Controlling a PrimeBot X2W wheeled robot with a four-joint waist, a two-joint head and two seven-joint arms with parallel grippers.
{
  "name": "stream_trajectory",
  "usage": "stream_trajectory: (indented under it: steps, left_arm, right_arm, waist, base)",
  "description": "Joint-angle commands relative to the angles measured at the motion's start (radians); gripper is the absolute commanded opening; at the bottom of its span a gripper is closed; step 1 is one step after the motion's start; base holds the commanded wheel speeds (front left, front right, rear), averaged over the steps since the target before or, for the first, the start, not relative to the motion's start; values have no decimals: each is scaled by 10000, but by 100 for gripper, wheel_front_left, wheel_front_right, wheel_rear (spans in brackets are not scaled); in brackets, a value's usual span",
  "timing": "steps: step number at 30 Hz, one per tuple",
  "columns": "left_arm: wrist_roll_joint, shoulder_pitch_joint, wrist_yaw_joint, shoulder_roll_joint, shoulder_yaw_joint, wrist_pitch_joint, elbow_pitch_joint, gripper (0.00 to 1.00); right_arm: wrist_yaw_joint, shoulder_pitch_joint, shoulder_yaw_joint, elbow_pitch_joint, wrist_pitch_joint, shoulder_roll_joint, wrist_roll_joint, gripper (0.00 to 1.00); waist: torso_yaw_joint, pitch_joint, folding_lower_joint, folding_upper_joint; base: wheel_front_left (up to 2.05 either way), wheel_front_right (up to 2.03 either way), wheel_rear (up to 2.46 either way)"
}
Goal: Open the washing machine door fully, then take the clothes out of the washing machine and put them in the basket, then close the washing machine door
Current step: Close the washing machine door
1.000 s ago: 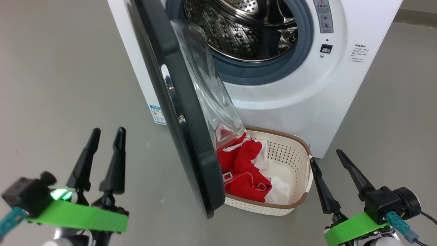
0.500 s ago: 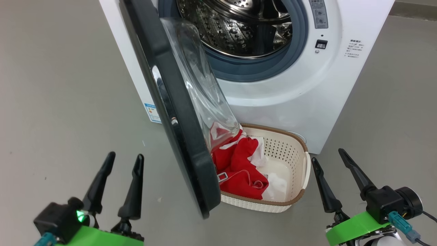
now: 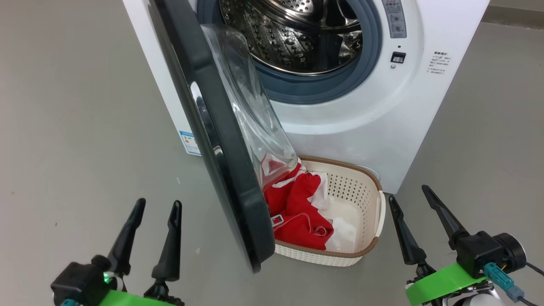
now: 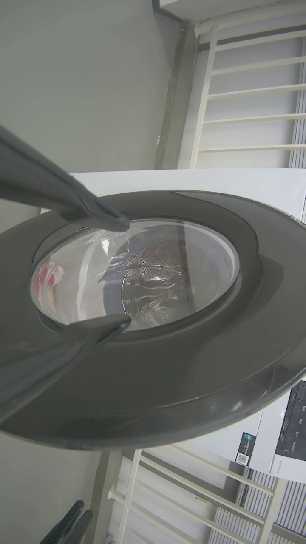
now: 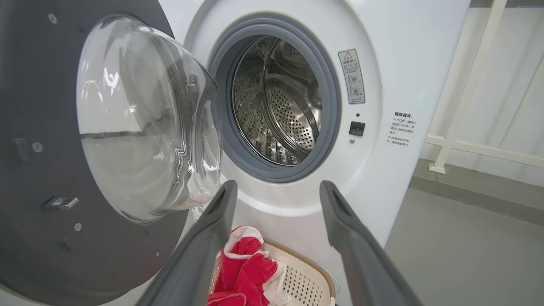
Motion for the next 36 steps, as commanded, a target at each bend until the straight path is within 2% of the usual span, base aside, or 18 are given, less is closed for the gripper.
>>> stream_trajectory:
  steps: [1,15,16,17,18,19,23,28,32,33,36]
  left_arm:
    - [77,-78,72,90,315,-93,-227,100]
    - [-283,-137,198,19,445,-86,-160,100]
    - [-382,-178,251,-34,513,-83,-131,96]
    - [-601,-227,288,-139,610,-87,-103,65]
    - [-819,-280,340,-227,714,-65,-65,12]
    - [-1064,-348,393,-321,834,-73,-42,0]
    - [-2821,-657,370,-695,1256,57,-65,0]
    - [-6314,-1195,172,-866,1528,695,-287,0]
    - [-8587,-1714,302,-881,1468,1469,-356,0]
    - [-8587,-1714,302,-881,1468,1469,-356,0]
    - [-10208,-2106,555,-883,1466,2007,-383,0]
  right_arm:
    - [-9,-362,185,-226,-130,-62,29,100]
    - [-9,-312,170,-276,-134,-62,5,100]
    - [-9,-312,168,-282,-134,-62,-2,100]
    - [-9,-314,169,-288,-134,-62,-7,100]
    - [-9,-313,168,-292,-134,-62,-11,100]
    - [-9,-312,165,-293,-134,-62,-13,100]
    - [-9,-327,186,-290,-135,-62,-12,100]
    - [-9,-350,203,-295,-135,-62,-10,100]
    - [-9,-353,225,-283,-135,-62,-19,100]
    - [-9,-353,225,-283,-135,-62,-19,100]
    - [-9,-377,266,-275,-135,-62,-29,100]
  waist:
    - [-5,-25,0,0]
    - [-15,-31,0,0]
    - [-13,-25,0,0]
    - [-16,-20,0,0]
    - [-19,-18,0,0]
    - [-22,-16,0,0]
    - [-61,8,0,0]
    - [-125,74,0,0]
    - [-179,100,0,0]
    - [-179,100,0,0]
    - [-249,110,0,0]
  base:
    - [0,0,0]
    - [0,0,0]
    - [0,0,0]
    - [0,0,0]
    - [0,0,0]
    - [0,0,0]
    - [0,0,0]
    - [0,0,0]
    - [0,0,0]
    - [0,0,0]
    - [0,0,0]
